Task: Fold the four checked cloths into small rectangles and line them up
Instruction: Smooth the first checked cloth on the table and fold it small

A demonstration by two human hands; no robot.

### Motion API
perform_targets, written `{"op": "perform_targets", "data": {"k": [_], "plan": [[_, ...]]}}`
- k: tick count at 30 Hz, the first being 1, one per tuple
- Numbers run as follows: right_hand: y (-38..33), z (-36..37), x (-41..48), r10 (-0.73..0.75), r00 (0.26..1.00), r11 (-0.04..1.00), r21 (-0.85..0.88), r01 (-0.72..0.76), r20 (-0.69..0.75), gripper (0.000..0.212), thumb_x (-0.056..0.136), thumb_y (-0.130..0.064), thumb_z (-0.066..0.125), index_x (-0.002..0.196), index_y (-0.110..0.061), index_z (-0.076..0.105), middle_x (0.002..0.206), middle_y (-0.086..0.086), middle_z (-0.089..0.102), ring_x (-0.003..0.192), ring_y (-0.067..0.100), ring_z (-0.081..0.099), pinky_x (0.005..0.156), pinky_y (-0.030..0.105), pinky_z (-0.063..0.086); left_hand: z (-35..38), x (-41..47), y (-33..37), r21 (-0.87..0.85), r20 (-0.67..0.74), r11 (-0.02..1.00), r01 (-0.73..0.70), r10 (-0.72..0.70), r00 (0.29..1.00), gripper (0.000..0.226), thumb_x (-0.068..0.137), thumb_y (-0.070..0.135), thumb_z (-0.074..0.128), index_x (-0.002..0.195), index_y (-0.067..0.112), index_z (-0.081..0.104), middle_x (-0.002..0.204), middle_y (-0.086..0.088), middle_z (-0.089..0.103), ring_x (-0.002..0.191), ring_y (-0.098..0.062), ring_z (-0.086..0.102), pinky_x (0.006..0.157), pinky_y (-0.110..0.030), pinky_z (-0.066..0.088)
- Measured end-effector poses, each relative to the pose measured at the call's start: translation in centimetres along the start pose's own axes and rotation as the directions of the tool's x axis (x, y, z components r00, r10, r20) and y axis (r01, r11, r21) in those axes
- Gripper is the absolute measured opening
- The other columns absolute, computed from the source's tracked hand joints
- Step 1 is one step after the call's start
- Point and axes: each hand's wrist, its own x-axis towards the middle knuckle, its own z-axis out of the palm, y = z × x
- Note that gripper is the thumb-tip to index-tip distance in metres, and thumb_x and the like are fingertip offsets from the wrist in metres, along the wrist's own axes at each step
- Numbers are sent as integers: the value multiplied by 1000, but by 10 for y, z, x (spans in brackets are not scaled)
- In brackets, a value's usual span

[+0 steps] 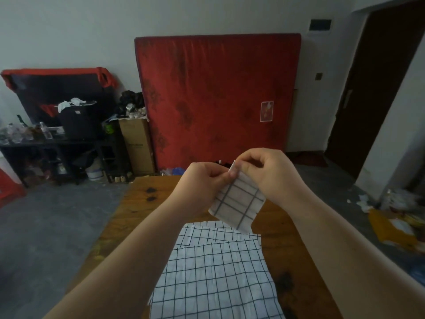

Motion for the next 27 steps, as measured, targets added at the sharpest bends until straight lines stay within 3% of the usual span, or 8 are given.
{"op": "perform_targets", "data": {"k": [3, 6, 9, 17, 21, 23, 27], "plan": [[-8, 11, 1, 52, 996, 996, 81, -45, -77, 15, 97, -28, 67, 86, -30, 77, 84, -12, 74, 81, 3, 67, 69, 20, 53, -16, -5, -11, -40, 14, 999, 1, -1, 1000, 15, 94, 35, 71, 79, 35, 76, 70, 14, 74, 64, 6, 65, 58, -16, 53], [-20, 24, 6, 100, 981, 987, 139, -77, -169, 13, 97, -29, 68, 87, -30, 76, 84, -11, 73, 82, 6, 68, 75, 28, 56, -36, -13, -28, -57, 20, 998, 4, -3, 1000, 10, 93, 35, 71, 90, 30, 79, 79, 10, 77, 76, -4, 72, 73, -29, 61], [-36, 43, 6, 117, 973, 986, 137, -91, -197, 13, 97, -30, 67, 88, -31, 76, 87, -10, 74, 86, 7, 69, 79, 30, 57, -62, -25, -44, -76, 43, 997, 0, 3, 999, 9, 94, 33, 70, 91, 31, 78, 84, 13, 78, 81, -6, 74, 79, -26, 60], [-69, 113, -15, 246, 960, 951, 226, -212, -134, 10, 97, -32, 66, 95, -30, 75, 94, -6, 75, 92, 14, 70, 80, 31, 56, -133, -50, -82, -243, 89, 964, 106, -87, 992, 9, 94, 18, 69, 92, 16, 78, 84, 5, 79, 80, -9, 76, 71, -18, 58], [-74, 133, -37, 388, 920, 865, 368, -342, -57, 10, 99, -26, 65, 103, -23, 73, 87, -8, 77, 74, 3, 70, 69, 26, 50, -151, -58, -94, -388, 98, 908, 156, -127, 987, 11, 96, 16, 67, 96, 12, 76, 85, 2, 79, 79, -10, 76, 66, -16, 57], [-74, 139, -51, 452, 889, 831, 396, -391, -72, 9, 98, -25, 66, 102, -20, 73, 83, -8, 77, 72, 5, 70, 72, 31, 52, -152, -63, -99, -434, 117, 884, 175, -138, 984, 11, 97, 15, 65, 97, 12, 76, 85, 2, 79, 77, -9, 76, 62, -13, 55], [-73, 147, -78, 542, 826, 796, 409, -446, -154, 10, 99, -26, 64, 104, -22, 73, 93, -4, 79, 91, 19, 75, 90, 45, 60, -140, -72, -107, -463, 202, 860, 213, -132, 970, 12, 97, 18, 63, 96, 14, 75, 89, -1, 79, 82, -12, 77, 69, -21, 60]]}}
